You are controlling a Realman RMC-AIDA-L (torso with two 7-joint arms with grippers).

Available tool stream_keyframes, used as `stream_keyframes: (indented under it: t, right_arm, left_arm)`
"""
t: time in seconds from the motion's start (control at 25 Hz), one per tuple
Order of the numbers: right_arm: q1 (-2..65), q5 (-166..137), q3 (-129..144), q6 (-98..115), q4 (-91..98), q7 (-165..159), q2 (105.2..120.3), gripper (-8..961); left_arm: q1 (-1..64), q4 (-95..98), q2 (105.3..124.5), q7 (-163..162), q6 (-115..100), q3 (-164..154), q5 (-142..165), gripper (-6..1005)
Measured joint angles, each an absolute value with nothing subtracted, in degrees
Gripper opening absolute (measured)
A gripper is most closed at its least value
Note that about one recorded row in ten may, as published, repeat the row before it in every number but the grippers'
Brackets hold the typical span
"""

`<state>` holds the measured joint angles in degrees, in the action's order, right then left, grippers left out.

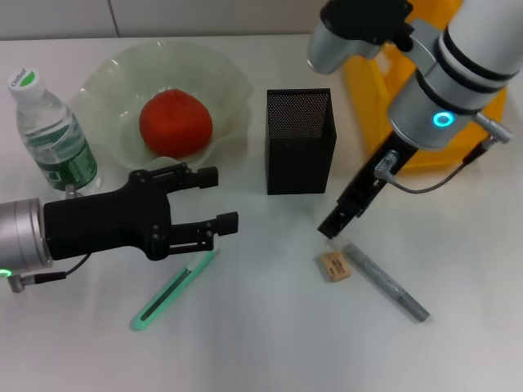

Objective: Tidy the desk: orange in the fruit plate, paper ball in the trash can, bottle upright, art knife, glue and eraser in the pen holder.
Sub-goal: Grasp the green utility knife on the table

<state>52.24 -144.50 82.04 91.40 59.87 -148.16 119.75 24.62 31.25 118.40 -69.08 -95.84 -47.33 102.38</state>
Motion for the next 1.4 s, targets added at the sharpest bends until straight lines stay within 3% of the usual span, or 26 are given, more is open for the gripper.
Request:
stream_keyframes:
  t: [0.44,0.48,0.68,1.08,1.4]
  right_arm:
    - [24.9,-117.2,79.5,80.2,74.4,-124.3,119.41,728]
    - [20.1,-108.9,77.0,79.9,73.7,-116.2,119.46,728]
    - [12.6,-84.2,70.7,83.9,59.6,-90.4,119.33,729]
    - [15.3,-73.5,55.3,97.8,23.3,-57.1,119.19,728]
    - [16.2,-73.6,55.1,97.4,21.4,-57.6,119.17,727]
  left_arm:
    - [22.1,32.2,118.03,-69.1,-96.5,-40.9,101.4,787]
    - [22.1,32.2,118.03,-69.1,-96.5,-40.9,101.4,787]
    - [21.2,35.0,118.06,-69.6,-96.7,-41.1,102.1,787]
    - [21.6,41.7,118.17,-75.1,-100.3,-43.1,105.6,786]
    - [21.6,59.6,118.60,-95.0,-106.3,-50.7,106.7,785]
